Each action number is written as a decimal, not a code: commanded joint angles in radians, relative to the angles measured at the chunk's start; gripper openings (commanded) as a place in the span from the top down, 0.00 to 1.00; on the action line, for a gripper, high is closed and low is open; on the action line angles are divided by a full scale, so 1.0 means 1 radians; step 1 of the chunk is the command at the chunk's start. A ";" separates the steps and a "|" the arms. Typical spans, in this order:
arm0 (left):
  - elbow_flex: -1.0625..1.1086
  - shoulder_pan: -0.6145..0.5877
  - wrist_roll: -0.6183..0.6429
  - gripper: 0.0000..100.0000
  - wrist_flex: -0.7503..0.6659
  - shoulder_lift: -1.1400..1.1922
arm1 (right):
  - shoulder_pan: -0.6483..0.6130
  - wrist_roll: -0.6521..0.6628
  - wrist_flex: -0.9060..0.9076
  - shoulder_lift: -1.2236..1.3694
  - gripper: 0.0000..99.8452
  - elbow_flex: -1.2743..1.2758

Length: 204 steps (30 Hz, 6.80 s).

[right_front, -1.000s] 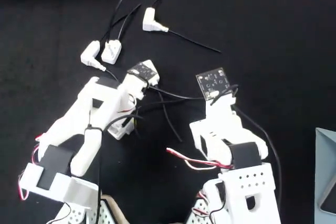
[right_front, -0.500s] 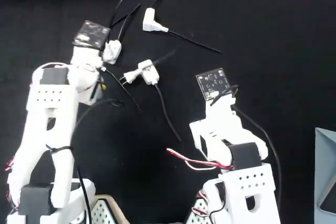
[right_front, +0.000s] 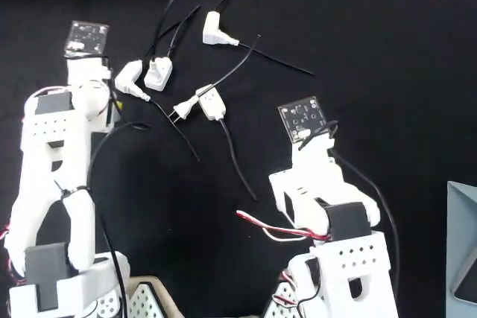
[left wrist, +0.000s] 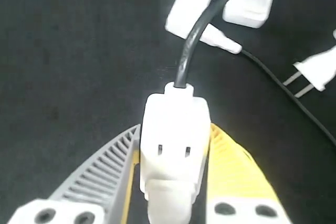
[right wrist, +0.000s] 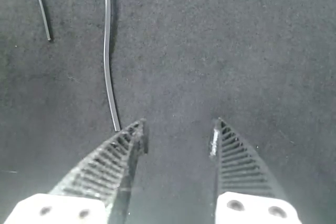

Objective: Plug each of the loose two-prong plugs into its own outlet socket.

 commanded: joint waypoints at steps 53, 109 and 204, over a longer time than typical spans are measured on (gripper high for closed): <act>0.704 -0.208 0.278 0.75 -0.103 -0.713 | -0.407 -0.674 -0.451 1.442 0.80 -1.027; 0.757 -0.265 0.275 0.75 -0.170 -0.713 | -0.396 -0.710 -0.262 1.827 0.82 -1.518; 0.765 -0.265 0.276 0.75 -0.178 -0.713 | -0.379 -0.101 -0.147 1.066 0.98 -0.380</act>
